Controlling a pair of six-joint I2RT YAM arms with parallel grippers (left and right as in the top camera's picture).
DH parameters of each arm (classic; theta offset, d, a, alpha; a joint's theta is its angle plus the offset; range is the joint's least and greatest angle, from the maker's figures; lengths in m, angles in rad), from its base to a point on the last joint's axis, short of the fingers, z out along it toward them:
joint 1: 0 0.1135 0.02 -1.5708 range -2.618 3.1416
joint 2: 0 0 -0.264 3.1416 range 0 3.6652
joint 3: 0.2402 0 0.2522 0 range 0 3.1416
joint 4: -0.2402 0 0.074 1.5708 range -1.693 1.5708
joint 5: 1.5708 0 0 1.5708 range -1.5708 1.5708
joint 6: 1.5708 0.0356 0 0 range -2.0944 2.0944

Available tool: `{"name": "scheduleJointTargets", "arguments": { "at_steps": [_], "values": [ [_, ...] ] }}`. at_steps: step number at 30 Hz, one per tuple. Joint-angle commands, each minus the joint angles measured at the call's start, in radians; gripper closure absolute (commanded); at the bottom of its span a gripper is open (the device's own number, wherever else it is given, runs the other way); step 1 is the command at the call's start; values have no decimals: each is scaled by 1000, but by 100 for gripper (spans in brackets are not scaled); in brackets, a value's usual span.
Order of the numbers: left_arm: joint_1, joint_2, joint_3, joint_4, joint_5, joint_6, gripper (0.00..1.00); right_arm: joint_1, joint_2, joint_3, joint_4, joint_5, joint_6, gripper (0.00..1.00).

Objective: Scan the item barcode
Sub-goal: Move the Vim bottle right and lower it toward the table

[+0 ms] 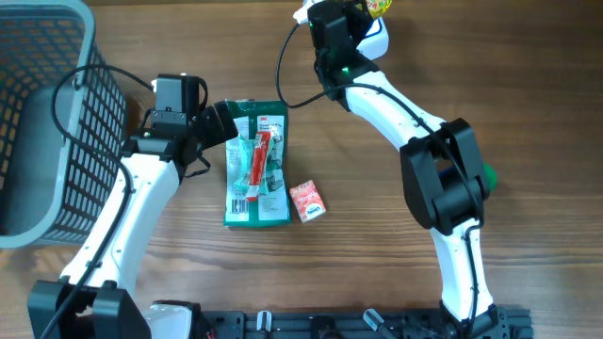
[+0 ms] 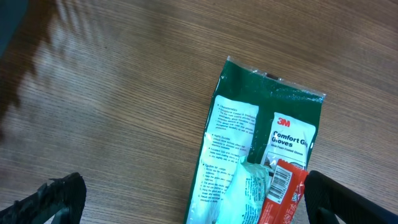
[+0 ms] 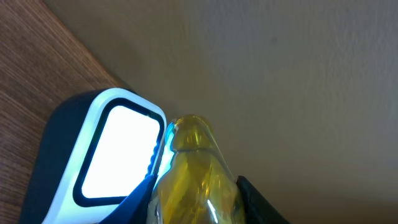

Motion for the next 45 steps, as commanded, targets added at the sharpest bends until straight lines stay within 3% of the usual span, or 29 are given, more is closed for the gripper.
{"name": "scheduleJointTargets", "arguments": {
  "at_steps": [1, 7, 14, 17, 20, 27, 37, 39, 40, 42, 45],
  "values": [
    [2, -7, 11, 1, -6, 8, 0, -2, -9, 14, 50, 98, 51, 67],
    [2, -7, 11, 1, -5, 8, 0, -2, -205, 14, -82, 59, 199, 69],
    [2, -7, 11, 1, -6, 8, 0, -35, -473, 14, -618, -152, 644, 69],
    [2, -7, 11, 1, -6, 8, 0, -110, -531, 14, -898, -329, 877, 70],
    [2, -7, 11, 1, -5, 8, 0, -214, -531, 3, -1084, -496, 1001, 68],
    [2, -7, 11, 1, -5, 8, 0, -406, -530, -166, -1093, -590, 1019, 66],
    [2, -7, 11, 1, -6, 8, 0, -486, -529, -379, -952, -595, 1019, 57],
    [2, -7, 11, 1, -5, 8, 0, -486, -529, -408, -914, -595, 1019, 52],
    [2, -7, 11, 1, -6, 8, 0, -486, -529, -411, -911, -595, 1019, 44],
    [2, -7, 11, 1, -6, 8, 0, -486, -529, -412, -911, -595, 1019, 4],
    [2, -7, 11, 1, -5, 8, 0, -486, -529, -412, -911, -595, 1019, 0]
  ]
}}
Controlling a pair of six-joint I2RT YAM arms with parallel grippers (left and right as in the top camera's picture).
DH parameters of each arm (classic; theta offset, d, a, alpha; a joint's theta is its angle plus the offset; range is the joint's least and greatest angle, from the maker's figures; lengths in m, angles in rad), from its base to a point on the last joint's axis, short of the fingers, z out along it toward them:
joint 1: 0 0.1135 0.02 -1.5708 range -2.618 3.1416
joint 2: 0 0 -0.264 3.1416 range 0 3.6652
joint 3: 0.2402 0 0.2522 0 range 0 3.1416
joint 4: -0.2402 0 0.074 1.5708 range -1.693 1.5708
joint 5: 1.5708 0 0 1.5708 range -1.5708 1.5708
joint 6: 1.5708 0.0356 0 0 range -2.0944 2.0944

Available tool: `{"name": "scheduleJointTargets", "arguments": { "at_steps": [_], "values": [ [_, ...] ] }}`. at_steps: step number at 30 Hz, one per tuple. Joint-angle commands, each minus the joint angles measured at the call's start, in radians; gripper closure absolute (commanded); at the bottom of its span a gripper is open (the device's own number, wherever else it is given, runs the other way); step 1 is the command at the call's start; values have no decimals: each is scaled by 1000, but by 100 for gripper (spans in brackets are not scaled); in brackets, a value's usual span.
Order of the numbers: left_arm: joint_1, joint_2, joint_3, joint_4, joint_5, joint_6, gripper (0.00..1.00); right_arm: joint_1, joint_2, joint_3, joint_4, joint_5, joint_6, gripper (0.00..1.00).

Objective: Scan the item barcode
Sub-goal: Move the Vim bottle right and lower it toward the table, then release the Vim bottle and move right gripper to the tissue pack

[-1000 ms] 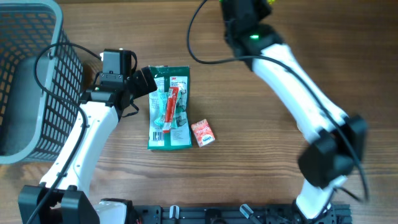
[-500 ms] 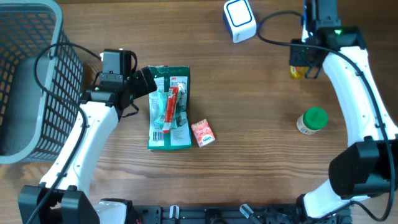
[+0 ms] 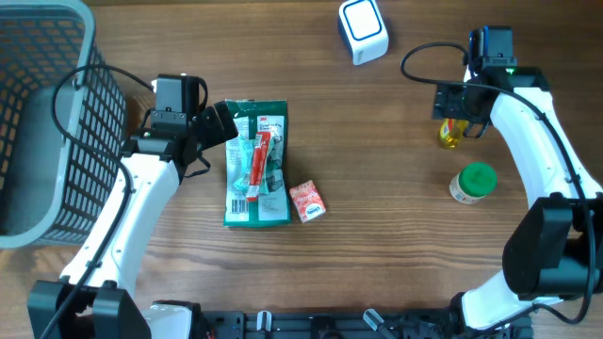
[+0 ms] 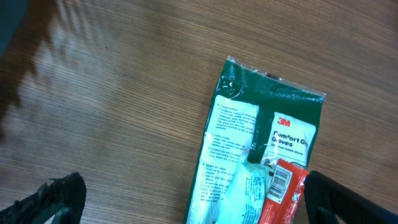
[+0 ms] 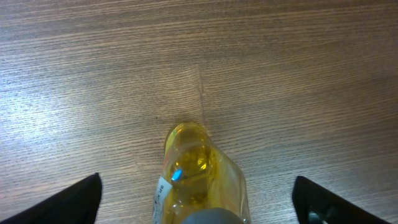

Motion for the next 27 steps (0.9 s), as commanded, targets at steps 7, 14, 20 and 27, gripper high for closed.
{"name": "scheduleJointTargets", "arguments": {
  "at_steps": [7, 14, 20, 27],
  "values": [
    [2, -7, 11, 3, -5, 9, 0, 3, -24, 162, -60, -9, 0, 0],
    [2, -7, 11, 2, -5, 8, 0, 112, -89, 381, -230, -236, -43, 3],
    [2, -7, 11, 2, -5, 8, 0, 286, -71, 322, -323, -549, -39, 5],
    [2, -7, 11, 2, -6, 8, 0, 519, -68, 74, -214, -546, 77, 3]
  ]
}}
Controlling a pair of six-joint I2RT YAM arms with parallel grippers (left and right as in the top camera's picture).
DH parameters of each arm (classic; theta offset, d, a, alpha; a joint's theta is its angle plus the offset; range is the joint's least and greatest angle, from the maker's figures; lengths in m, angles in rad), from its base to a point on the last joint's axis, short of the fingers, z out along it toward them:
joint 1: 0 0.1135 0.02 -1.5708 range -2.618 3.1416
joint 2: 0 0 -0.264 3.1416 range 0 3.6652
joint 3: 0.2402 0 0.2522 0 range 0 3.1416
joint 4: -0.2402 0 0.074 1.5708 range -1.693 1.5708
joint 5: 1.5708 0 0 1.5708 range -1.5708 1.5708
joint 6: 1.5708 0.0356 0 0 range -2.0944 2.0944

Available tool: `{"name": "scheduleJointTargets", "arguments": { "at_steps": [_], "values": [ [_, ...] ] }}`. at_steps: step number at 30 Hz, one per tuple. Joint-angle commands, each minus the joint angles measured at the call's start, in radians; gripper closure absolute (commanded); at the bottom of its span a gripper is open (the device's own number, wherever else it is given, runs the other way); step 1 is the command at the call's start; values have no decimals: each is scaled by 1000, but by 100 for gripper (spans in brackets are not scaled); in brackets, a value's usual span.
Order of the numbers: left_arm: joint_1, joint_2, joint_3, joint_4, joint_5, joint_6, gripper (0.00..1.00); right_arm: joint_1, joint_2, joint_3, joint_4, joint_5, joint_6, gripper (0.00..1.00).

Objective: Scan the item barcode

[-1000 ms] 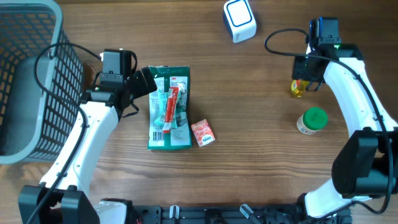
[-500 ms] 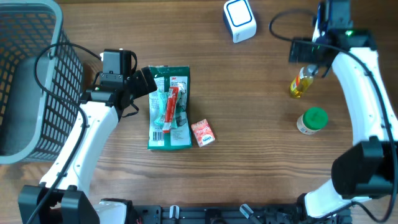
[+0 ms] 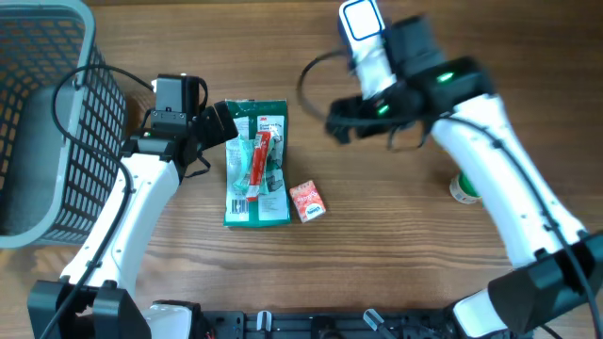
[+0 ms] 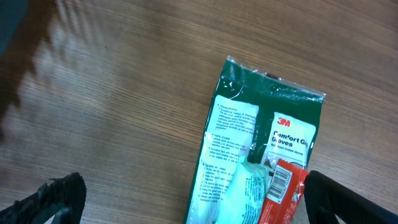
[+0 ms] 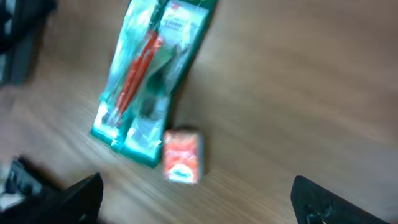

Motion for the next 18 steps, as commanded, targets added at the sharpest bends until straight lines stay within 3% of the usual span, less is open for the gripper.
{"name": "scheduleJointTargets", "arguments": {
  "at_steps": [1, 9, 11, 14, 15, 18],
  "values": [
    [2, -7, 11, 2, -5, 8, 0, 98, 19, -144, 65, -39, 72, 3],
    [2, -7, 11, 1, -6, 8, 0, 233, 19, -451, 316, 39, 200, 1],
    [2, -7, 11, 1, -6, 8, 0, 233, 19, -496, 364, 39, 229, 13],
    [2, -7, 11, 1, -5, 8, 0, 233, 19, -540, 441, 42, 230, 54],
    [2, -7, 11, 1, -5, 8, 0, 233, 19, -554, 469, 42, 230, 62],
    [2, -7, 11, 1, -6, 8, 0, 233, 19, -561, 492, 43, 245, 61]
  ]
}}
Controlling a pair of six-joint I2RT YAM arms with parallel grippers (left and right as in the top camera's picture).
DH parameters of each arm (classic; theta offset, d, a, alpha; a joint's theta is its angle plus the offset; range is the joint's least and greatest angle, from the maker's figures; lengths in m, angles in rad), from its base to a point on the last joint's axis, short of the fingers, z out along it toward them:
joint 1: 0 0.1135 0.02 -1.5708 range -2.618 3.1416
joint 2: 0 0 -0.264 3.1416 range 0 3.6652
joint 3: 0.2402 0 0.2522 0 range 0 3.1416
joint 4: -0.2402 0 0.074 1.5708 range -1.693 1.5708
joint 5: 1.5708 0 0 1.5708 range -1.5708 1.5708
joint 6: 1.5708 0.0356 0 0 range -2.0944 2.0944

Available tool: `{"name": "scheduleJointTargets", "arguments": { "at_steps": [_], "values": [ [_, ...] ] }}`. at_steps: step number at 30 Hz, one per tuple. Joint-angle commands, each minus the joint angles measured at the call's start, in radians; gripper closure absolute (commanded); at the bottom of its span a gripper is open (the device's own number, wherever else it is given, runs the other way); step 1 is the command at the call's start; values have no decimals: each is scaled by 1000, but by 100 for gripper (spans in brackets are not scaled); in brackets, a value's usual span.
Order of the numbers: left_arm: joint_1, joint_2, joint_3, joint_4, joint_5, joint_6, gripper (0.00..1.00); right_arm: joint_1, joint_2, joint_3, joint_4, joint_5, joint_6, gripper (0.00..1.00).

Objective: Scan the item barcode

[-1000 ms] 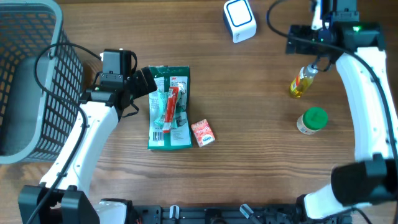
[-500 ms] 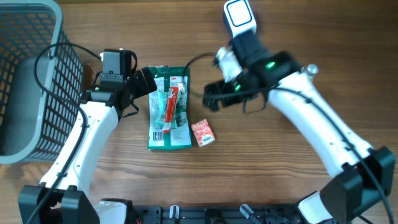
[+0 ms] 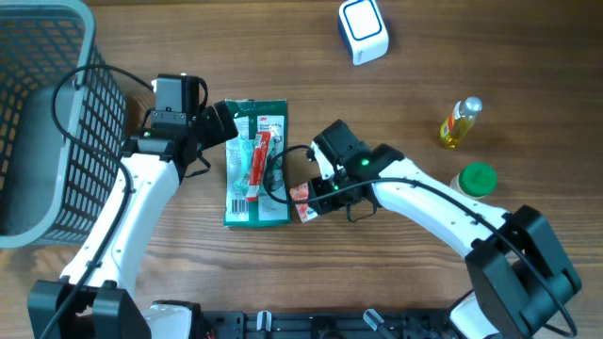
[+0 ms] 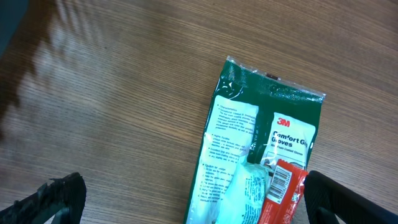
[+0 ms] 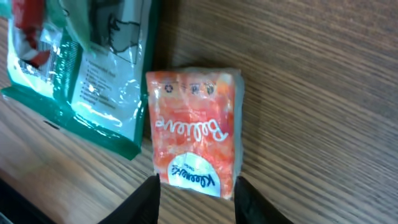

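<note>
A small orange tissue pack [image 5: 194,127] lies flat on the wood beside a green glove package [image 3: 256,169]. My right gripper [image 5: 196,186] is low over the pack [image 3: 308,202], its fingers [image 5: 151,200] pressed against both sides of the near end, shut on it. The white and blue scanner [image 3: 364,29] stands at the far edge. A yellow bottle [image 3: 458,123] stands upright at the right. My left gripper [image 4: 193,184] hangs wide open above the green package [image 4: 261,149], with a red sachet [image 4: 281,190] lying on top of it.
A grey wire basket [image 3: 57,113] fills the left side. A jar with a green lid [image 3: 473,181] stands near the yellow bottle. The green package's edge [image 5: 93,106] lies right next to the orange pack.
My right gripper was open, high over the middle of the table near the scanner. Now it is down at the orange pack with its fingers drawn in against it. The left arm is unchanged.
My right gripper first held the yellow bottle up in front of the scanner. Then the bottle stood on the table at the right with the gripper open above it. The arm was then over the middle, and now it grips the orange pack. The left arm stayed still.
</note>
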Motion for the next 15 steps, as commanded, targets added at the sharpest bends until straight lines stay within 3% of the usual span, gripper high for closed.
{"name": "scheduleJointTargets", "arguments": {
  "at_steps": [1, 15],
  "values": [
    [2, -7, 11, 1, -5, 8, 0, 3, 6, -9, 27, 10, 25, 61],
    [2, -7, 11, 1, -6, 8, 0, 3, 6, -9, 60, 32, 106, 62]
  ]
}}
